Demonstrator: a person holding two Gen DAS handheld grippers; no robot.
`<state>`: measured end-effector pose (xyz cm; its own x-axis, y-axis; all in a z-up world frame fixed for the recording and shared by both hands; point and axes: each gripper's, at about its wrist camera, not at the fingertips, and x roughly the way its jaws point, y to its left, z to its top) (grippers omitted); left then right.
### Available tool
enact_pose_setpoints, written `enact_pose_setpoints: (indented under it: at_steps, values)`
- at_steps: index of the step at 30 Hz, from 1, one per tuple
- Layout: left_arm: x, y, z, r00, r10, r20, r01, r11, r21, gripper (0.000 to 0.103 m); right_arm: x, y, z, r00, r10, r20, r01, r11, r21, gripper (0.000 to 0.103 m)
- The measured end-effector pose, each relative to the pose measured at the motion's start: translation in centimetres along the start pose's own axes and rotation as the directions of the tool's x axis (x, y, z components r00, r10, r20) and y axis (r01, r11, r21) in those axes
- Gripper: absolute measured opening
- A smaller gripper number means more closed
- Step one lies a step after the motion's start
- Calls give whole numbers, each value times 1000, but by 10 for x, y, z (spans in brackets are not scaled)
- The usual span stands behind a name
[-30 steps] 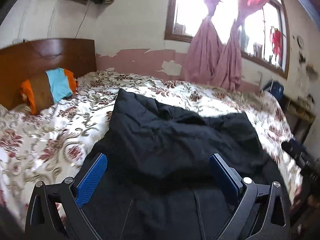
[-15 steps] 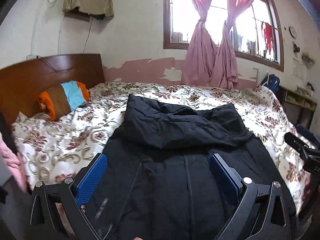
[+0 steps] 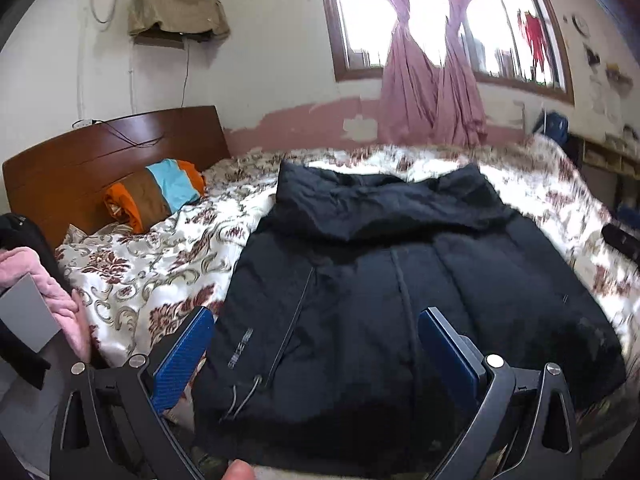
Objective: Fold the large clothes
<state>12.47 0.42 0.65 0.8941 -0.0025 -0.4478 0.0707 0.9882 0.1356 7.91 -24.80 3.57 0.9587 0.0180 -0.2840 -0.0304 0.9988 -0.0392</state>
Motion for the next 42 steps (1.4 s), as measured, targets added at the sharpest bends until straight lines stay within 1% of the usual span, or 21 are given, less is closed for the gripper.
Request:
enact_pose_setpoints:
  at_steps: [2,7,11,14,18,21,23,26,30,32,36,38,40,42]
  values:
    - [1,-3,-4,1000,12,-23,-12,1000,13,102,-6,3,-2,1000,-19,17,20,1000,-24,101]
    - [-1,-7,-8,999,0,-33,1,999,33,102,-11,3,-5,1000,-27,9,28,999,-35,101]
    - [0,-8,-10,999,-18,-41,19,999,36,102,-8,-1,-8,1000,-21,-19,20,999,-41,101]
    - [4,-6,-15,998,-26,-63,27,999,22,102,-4,0,-13,999,-12,-39,9,998,-68,101]
    - [1,4,-23,997,-22,-74,24,999,27,102,-7,9,-23,997,38,-62,-46,990,-136,101]
    - [-3,11,-30,997,-4,-79,9,998,68,102,-12,18,-34,994,60,-91,-77,978,-193,101]
    - [-6,17,-35,996,-4,-86,11,996,86,102,-14,25,-41,990,74,-120,-98,972,-214,101]
    - [-11,24,-43,995,-21,-98,31,994,109,102,-18,35,-51,984,80,-158,-120,957,-264,101]
    - [-15,28,-58,993,-42,-112,58,989,139,102,-18,50,-67,974,74,-213,-148,922,-358,101]
    - [-12,29,-65,991,-28,-129,48,987,155,102,-16,57,-73,969,72,-235,-164,901,-401,101]
    - [-10,27,-77,987,-3,-162,33,983,181,102,-15,65,-82,961,71,-266,-186,879,-438,101]
    - [-11,28,-82,986,-5,-169,36,983,181,102,-13,71,-89,962,47,-269,-174,866,-469,101]
    - [-11,30,-87,984,-4,-180,38,982,184,102,-10,76,-98,966,2,-259,-140,846,-514,101]
    - [-9,33,-89,981,5,-196,33,981,192,102,-6,81,-106,971,-51,-232,-91,821,-563,101]
